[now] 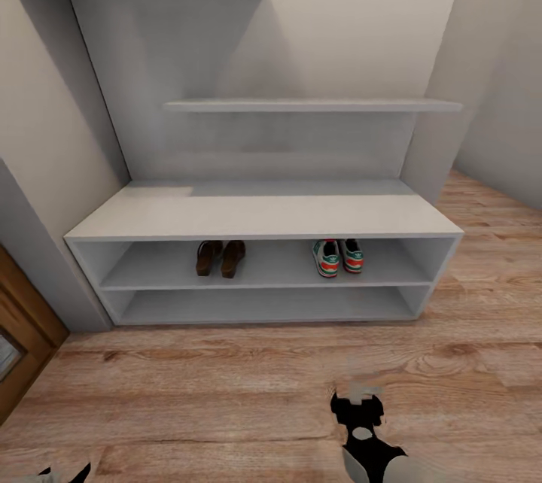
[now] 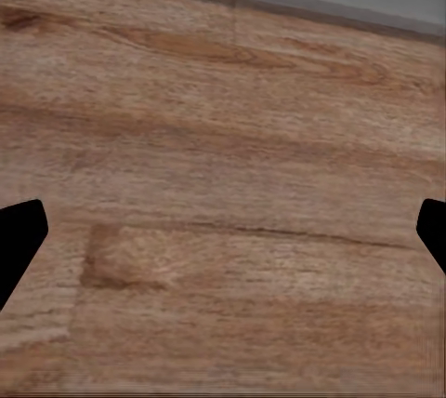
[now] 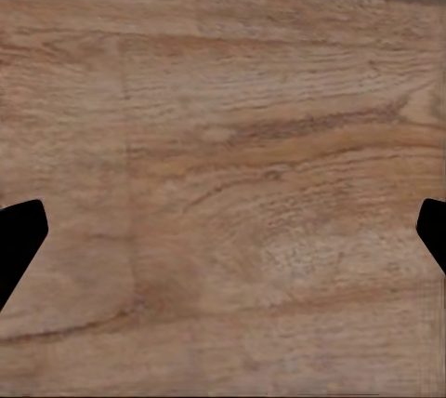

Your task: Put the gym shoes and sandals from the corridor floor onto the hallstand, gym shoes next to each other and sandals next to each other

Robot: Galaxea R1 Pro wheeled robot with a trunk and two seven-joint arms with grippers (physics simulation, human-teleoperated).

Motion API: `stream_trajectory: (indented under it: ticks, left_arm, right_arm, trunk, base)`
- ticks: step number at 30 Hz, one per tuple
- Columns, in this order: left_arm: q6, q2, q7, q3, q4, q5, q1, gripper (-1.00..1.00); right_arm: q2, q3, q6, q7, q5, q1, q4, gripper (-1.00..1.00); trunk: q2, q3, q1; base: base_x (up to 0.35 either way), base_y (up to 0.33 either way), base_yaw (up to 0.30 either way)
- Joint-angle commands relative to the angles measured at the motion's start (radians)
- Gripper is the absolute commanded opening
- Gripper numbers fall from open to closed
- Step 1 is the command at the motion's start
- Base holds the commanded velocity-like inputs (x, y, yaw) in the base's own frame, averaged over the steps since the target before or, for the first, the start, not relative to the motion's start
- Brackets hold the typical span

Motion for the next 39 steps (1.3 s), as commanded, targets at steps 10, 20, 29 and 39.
stream_trajectory:
  ticks: [10,20,29,39]
  left_arm:
    - [-0.008,-0.003,-0.005,0.007,0.017,-0.014,-0.002,1.00]
    - [-0.008,-0.003,-0.004,0.009,0.021,-0.011,-0.001,1.00]
    - [-0.009,-0.002,0.002,0.010,0.044,-0.009,-0.001,1.00]
    - [-0.078,-0.002,0.088,0.007,0.070,-0.010,-0.001,1.00]
  right_arm:
    - [-0.014,0.003,-0.265,-0.008,0.118,0.143,0.007,1.00]
    - [-0.015,0.004,-0.283,-0.006,0.124,0.173,0.007,1.00]
    - [-0.013,0.004,-0.286,-0.008,0.124,0.187,0.007,1.00]
    - [-0.015,0.003,-0.287,-0.007,0.124,0.190,0.007,1.00]
  trunk:
    - [0.000,-0.001,0.000]
    - [0.000,-0.001,0.000]
    - [0.000,-0.001,0.000]
    - [0.000,-0.001,0.000]
  base:
    - [0.000,0.000,0.000]
    - [0.000,0.000,0.000]
    - [0.000,0.000,0.000]
    - [0.000,0.000,0.000]
